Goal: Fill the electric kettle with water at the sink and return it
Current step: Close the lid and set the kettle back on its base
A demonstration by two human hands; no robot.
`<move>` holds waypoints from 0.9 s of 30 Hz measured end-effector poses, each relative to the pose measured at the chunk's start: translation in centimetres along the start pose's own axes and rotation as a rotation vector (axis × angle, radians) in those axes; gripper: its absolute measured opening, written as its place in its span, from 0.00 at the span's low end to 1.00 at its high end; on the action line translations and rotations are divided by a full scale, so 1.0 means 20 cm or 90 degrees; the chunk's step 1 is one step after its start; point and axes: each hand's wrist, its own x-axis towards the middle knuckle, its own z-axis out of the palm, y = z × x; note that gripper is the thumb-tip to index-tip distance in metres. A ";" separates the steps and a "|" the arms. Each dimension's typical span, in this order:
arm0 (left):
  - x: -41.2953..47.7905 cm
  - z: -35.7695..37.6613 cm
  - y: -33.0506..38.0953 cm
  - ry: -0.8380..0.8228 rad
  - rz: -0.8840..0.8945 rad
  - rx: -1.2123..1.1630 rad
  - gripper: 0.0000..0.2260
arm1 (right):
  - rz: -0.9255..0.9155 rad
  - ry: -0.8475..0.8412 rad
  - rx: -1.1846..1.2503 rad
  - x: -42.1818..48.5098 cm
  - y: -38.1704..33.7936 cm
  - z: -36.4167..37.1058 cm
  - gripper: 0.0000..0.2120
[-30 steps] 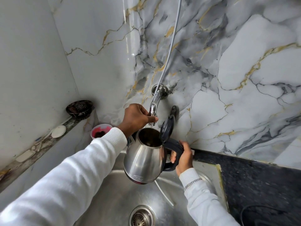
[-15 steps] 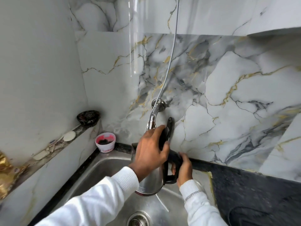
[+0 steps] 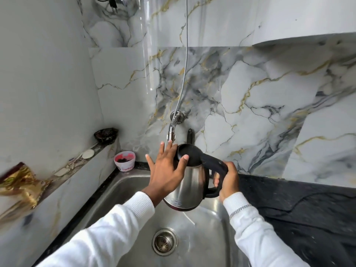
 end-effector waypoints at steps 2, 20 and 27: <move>-0.02 0.01 0.04 -0.004 0.011 0.000 0.29 | -0.007 -0.004 0.003 -0.03 -0.04 -0.04 0.21; -0.22 0.30 0.40 -0.057 -0.149 -0.587 0.24 | -0.002 0.031 -0.022 -0.14 -0.51 -0.67 0.25; -0.31 0.55 0.60 -0.191 -0.135 -0.608 0.25 | -0.005 0.075 -0.042 -0.11 -0.65 -1.07 0.24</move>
